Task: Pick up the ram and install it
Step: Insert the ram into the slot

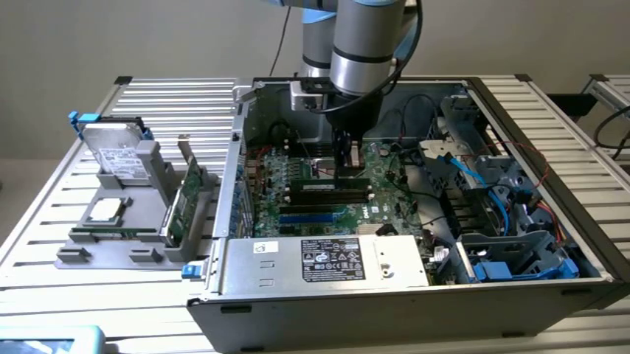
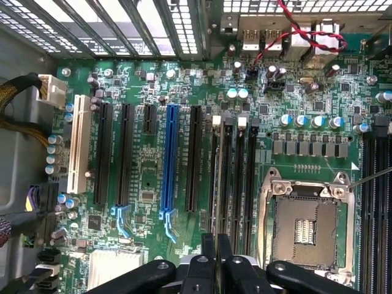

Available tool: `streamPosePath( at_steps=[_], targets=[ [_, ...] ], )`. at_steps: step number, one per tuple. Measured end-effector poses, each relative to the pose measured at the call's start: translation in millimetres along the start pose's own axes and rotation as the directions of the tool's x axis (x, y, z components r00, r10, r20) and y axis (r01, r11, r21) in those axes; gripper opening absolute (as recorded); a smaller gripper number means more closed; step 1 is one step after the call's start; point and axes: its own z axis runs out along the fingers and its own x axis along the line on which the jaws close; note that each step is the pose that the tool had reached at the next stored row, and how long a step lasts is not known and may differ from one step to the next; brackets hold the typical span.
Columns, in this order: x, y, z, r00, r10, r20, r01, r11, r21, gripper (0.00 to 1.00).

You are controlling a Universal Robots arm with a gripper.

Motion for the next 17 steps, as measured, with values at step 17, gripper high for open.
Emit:
streamPosePath(
  at_steps=[17],
  targets=[
    [-0.2, 1.0, 6.9, 1.0, 0.001, -0.0005, -0.001, 0.9999, 0.0145, 0.13]
  ],
)
